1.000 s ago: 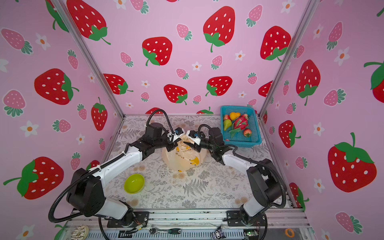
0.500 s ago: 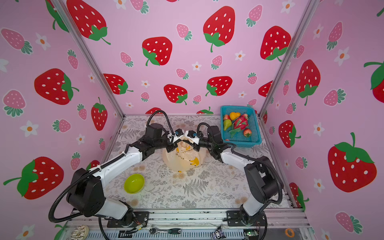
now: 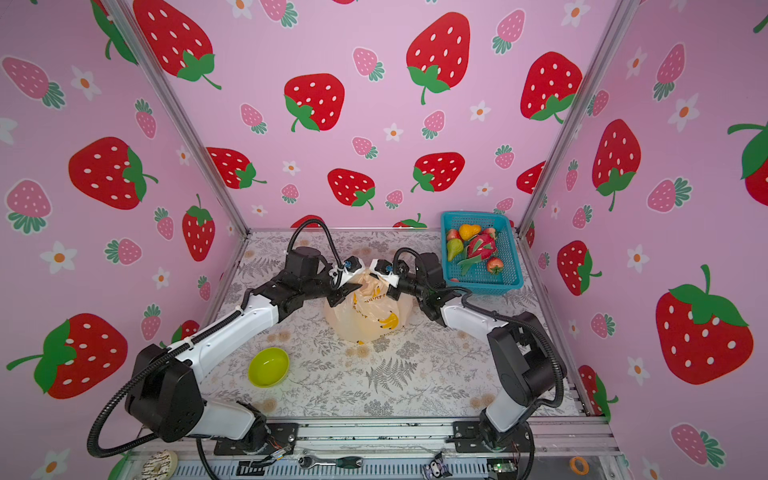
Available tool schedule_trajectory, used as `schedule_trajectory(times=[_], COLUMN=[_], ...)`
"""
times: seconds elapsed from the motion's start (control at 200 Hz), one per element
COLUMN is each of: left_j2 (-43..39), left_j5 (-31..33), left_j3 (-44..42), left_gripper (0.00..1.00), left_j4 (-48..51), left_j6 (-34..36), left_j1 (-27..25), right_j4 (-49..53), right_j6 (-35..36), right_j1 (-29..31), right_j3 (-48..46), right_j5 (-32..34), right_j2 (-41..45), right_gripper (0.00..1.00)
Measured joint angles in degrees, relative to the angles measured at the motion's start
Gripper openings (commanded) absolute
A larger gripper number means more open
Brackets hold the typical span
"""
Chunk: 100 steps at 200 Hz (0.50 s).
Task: Place the fake fruits into the plastic bag and tie a complex knot
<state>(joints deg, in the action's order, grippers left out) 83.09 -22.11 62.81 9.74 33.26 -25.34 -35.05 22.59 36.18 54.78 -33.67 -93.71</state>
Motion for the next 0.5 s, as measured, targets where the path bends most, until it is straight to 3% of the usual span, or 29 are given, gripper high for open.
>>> schedule_trajectory(times=[0.14,0.31,0.5], left_j2=[1.68,4.48,4.39], left_j5=[-0.11,-1.55,-4.46], left_j3=[2.69,5.73,5.68], left_gripper=[0.34,0.13,0.07], left_j4=[3.06,4.31,3.58], left_j6=[-2.01,-5.33,-12.79], left_j1=[1.49,1.62,1.44], right_j4=[-1.18,-2.91,-7.13], right_j6=[0.02,0.2,0.68], right_j1=[0.02,0.26,1.38], right_j3=[-0.11,-0.7,-2.91], right_j5=[0.57,2.43,8.33], right_j2=[0.46,1.14,1.2], right_gripper=[0.0,0.0,0.0])
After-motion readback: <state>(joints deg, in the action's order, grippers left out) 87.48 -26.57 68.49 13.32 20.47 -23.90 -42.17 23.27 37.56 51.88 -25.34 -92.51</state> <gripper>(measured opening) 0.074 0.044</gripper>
